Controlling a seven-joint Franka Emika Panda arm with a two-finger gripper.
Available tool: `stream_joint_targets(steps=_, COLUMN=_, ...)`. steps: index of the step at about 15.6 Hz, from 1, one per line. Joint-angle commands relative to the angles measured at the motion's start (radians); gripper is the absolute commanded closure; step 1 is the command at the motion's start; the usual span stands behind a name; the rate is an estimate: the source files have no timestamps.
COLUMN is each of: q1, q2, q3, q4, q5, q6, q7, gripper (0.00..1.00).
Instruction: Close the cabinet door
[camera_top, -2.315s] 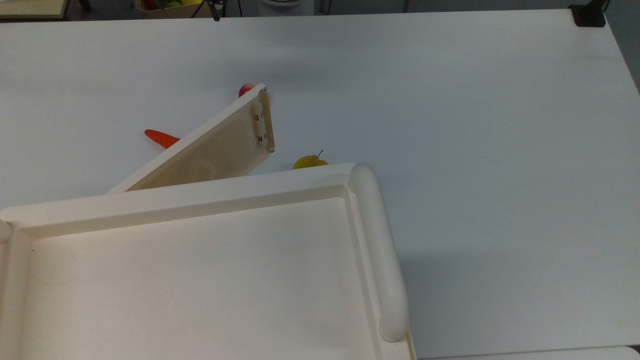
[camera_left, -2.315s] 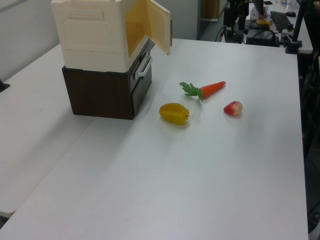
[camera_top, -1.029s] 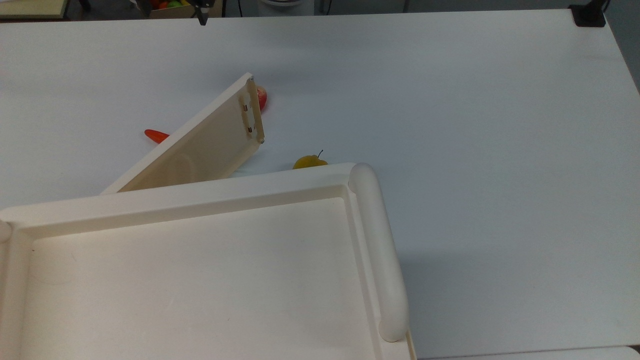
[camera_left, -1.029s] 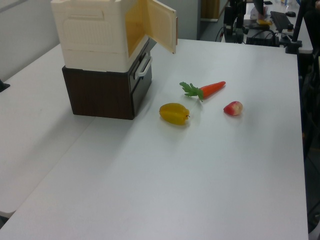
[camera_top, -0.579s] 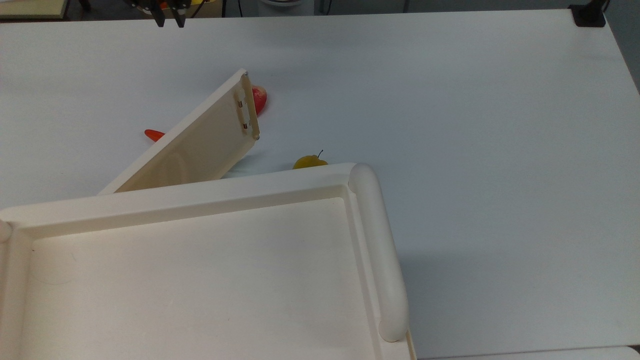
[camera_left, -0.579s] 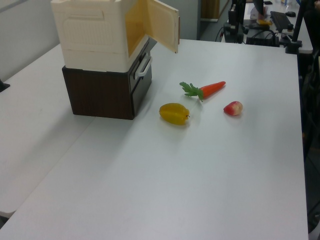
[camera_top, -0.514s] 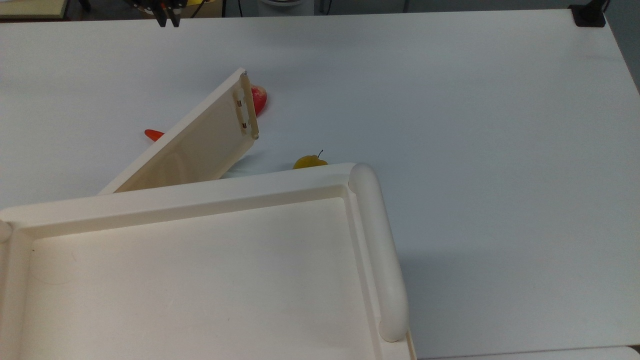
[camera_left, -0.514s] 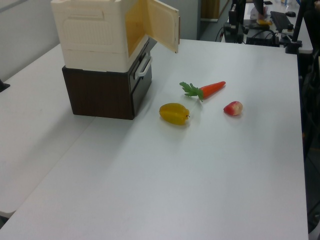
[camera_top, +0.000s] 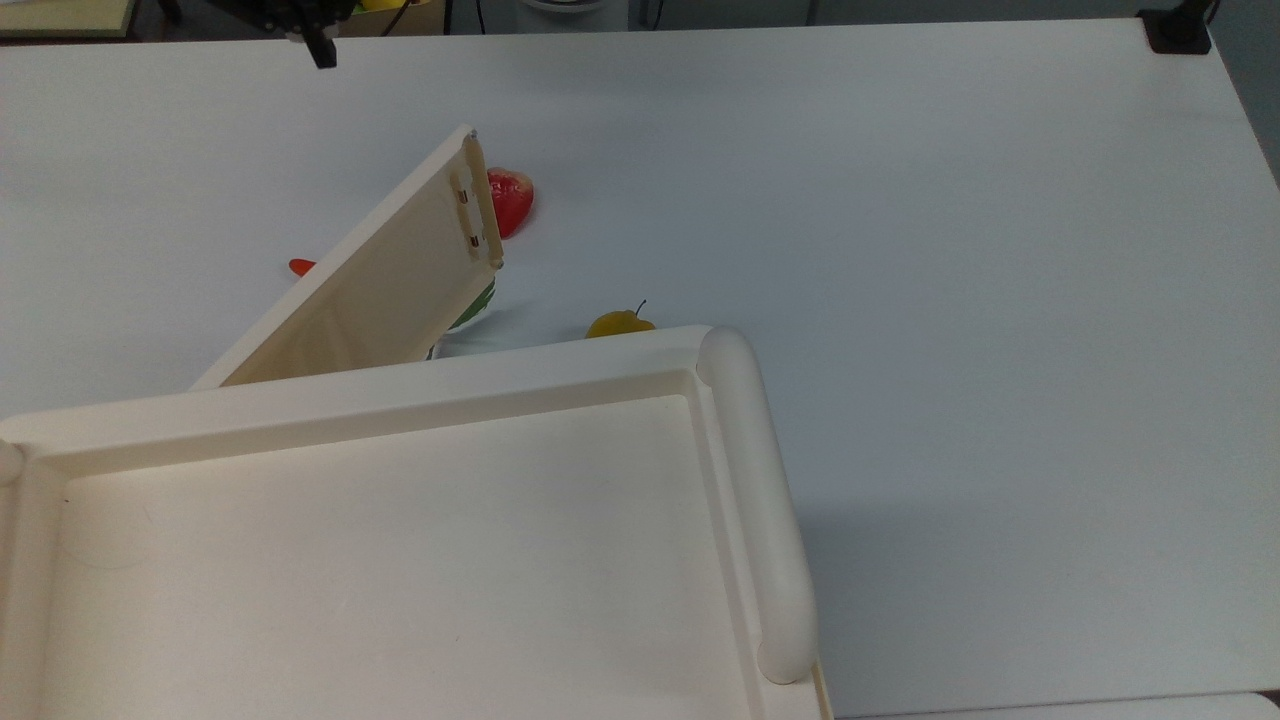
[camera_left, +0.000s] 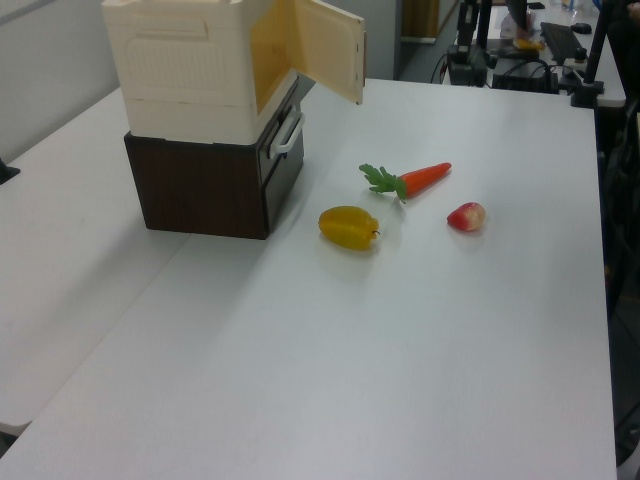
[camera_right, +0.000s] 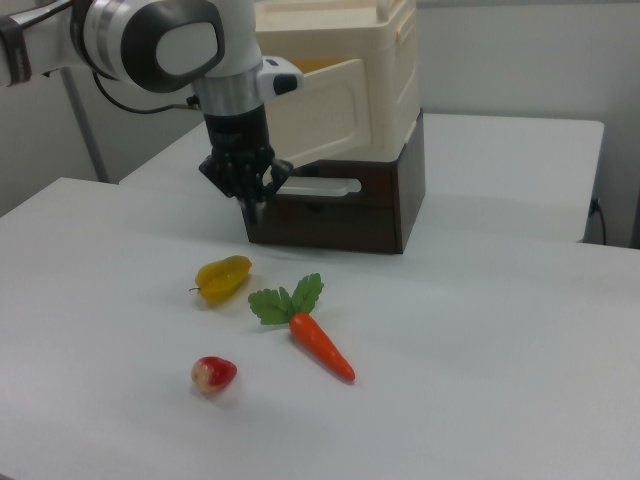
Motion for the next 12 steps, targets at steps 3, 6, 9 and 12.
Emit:
stream_joint_targets(steps=3, q1=0.017, q2=0.055, q3=0.007, q4=0.005, q5=0.029, q6=0.22, q7=-0.167, gripper=1.0)
stream_joint_targets(steps=6, q1=0.018, q2=0.083, q3=0.008, q4=0.005, q5=0.087, q6=0.319, q7=-0.212, gripper=1.0)
stream_joint_targets(steps=9, q1=0.03, q2=0.116, q3=0.011, q4=0.005, q5=0.176, q6=0.446, q7=-0.222, gripper=1.0)
stream_joint_targets(steps=12, q1=0.066, q2=0.153, q3=0.011, q4=0.005, q5=0.18, q6=0.578, q7=-0.299, gripper=1.0)
